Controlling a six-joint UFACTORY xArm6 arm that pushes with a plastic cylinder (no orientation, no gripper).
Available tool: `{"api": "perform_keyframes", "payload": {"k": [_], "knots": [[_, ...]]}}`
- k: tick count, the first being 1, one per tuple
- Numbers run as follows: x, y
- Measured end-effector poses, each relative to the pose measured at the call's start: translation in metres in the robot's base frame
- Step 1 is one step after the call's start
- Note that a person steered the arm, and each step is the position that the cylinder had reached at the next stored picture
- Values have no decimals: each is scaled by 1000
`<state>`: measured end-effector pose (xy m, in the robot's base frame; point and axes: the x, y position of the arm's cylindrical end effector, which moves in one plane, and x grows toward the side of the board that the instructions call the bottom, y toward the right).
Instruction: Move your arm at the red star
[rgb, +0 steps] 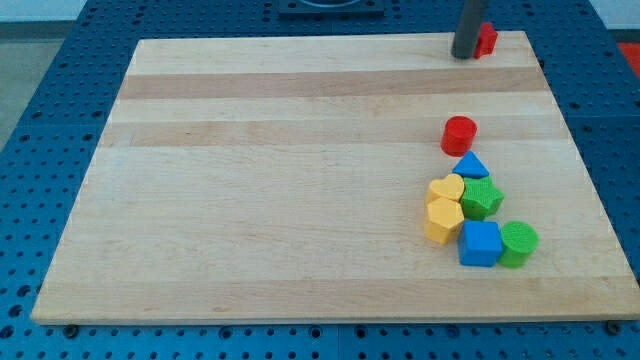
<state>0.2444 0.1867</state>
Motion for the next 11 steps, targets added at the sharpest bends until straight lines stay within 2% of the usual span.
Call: {"api": "perform_keyframes", "payload": {"k": [3, 5, 7, 11], "knots": [[124, 20], [206, 8], [213, -53], [180, -45]]}}
